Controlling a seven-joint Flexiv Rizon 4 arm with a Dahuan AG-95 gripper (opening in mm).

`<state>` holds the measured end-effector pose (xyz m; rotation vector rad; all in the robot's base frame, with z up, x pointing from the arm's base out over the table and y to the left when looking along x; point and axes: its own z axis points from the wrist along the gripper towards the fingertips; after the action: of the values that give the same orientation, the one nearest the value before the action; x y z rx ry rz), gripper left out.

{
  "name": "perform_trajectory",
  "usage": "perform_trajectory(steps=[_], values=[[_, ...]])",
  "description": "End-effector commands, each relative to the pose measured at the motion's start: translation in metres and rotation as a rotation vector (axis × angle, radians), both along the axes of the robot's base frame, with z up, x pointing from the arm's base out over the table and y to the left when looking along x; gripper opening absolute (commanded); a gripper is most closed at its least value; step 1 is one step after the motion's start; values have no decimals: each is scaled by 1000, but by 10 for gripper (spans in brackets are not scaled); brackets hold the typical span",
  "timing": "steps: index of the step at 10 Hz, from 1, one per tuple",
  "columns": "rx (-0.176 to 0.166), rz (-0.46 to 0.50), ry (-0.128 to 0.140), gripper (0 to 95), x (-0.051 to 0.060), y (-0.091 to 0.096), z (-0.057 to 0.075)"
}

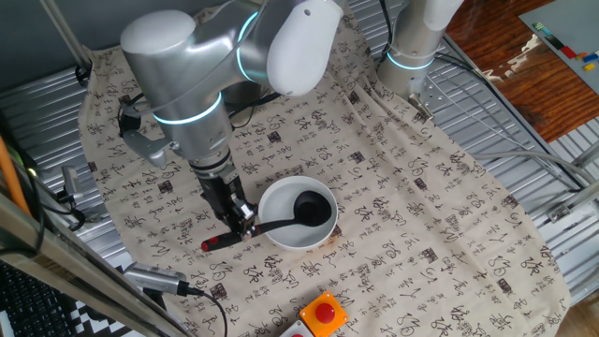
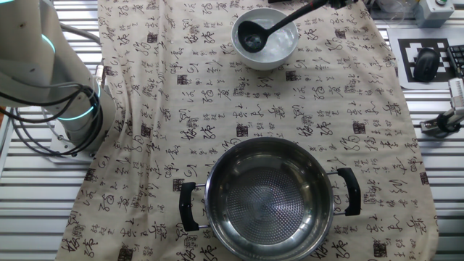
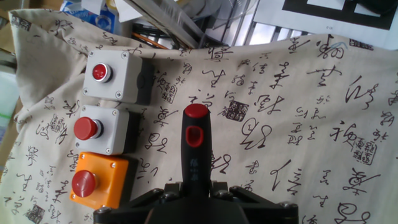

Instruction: Scoop water with a large spoon from one bowl to another

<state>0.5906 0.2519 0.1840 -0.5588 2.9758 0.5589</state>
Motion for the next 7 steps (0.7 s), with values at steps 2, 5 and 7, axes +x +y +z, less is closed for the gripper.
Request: perform_trajectory(steps=[2, 5, 7], values=[[7, 4, -5, 0, 1, 1, -1], [17, 3, -9, 0, 2, 1, -1], [19, 2, -10, 0, 2, 2, -2]])
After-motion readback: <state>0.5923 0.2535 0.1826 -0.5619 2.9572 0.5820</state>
